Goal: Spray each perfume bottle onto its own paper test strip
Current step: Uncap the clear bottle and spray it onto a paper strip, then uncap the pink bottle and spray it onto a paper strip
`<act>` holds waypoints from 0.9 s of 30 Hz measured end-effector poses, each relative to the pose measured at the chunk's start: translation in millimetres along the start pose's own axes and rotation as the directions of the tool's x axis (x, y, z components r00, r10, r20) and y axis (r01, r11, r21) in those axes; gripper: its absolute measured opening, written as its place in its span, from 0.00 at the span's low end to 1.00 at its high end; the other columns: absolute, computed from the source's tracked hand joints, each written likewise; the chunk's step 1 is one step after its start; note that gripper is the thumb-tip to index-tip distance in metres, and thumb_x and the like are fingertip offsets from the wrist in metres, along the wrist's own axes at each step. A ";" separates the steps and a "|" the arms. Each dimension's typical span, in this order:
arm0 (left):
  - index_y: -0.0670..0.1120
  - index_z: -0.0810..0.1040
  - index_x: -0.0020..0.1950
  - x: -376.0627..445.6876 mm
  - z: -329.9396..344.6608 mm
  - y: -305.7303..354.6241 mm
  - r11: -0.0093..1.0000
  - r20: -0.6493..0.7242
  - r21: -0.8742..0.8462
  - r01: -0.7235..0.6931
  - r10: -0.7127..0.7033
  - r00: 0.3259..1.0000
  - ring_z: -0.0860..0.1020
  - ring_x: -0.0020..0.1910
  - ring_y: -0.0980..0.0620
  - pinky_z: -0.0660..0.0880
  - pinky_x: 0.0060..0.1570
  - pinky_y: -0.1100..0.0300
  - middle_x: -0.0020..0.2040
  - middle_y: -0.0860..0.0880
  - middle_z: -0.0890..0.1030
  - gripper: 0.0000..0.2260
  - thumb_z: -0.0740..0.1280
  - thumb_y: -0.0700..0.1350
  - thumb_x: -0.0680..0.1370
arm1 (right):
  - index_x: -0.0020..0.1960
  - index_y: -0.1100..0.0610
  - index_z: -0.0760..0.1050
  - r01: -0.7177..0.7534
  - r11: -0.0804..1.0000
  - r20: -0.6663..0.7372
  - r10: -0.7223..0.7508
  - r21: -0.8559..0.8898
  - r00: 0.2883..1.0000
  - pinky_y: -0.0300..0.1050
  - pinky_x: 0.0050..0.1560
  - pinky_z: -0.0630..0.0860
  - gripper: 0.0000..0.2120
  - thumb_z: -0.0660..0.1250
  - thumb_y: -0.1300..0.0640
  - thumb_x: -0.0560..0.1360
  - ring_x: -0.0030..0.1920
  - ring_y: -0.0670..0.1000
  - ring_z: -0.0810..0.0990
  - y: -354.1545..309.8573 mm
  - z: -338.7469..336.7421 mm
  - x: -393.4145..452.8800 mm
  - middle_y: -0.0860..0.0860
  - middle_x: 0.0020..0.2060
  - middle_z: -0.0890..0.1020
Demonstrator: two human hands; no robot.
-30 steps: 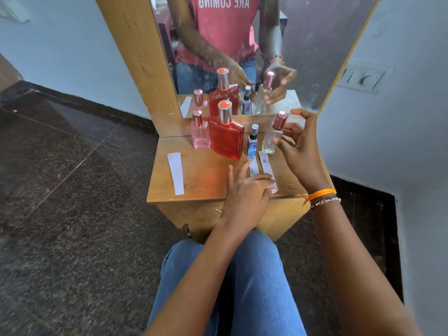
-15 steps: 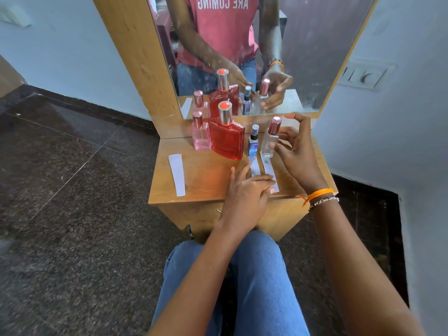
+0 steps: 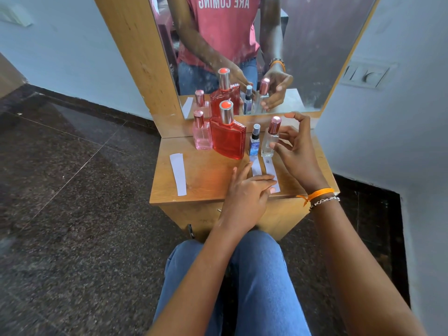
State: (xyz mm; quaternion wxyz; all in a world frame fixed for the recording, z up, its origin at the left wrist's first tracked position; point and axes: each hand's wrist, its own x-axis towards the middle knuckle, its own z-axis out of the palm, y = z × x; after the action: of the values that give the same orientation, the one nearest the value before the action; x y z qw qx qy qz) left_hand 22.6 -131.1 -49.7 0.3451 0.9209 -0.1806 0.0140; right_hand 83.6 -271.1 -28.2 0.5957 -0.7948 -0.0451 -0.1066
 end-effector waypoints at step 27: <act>0.46 0.78 0.56 -45.8 -79.3 -73.6 0.904 -0.577 -0.154 0.399 -0.410 0.706 0.71 0.57 0.46 0.62 0.53 0.63 0.55 0.48 0.79 0.13 0.68 0.37 0.73 | 0.45 0.62 0.78 0.148 0.974 0.251 -0.102 -0.174 0.963 0.39 0.41 0.69 0.07 0.64 0.70 0.72 0.39 0.53 0.77 -39.2 125.1 -52.0 0.53 0.41 0.79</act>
State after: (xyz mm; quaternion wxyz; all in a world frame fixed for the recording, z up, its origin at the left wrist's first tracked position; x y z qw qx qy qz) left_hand 12.8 -14.2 -42.6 0.3868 0.8827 0.1432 0.2252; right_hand 39.7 -137.4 -36.5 0.4989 -0.8508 -0.1568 -0.0510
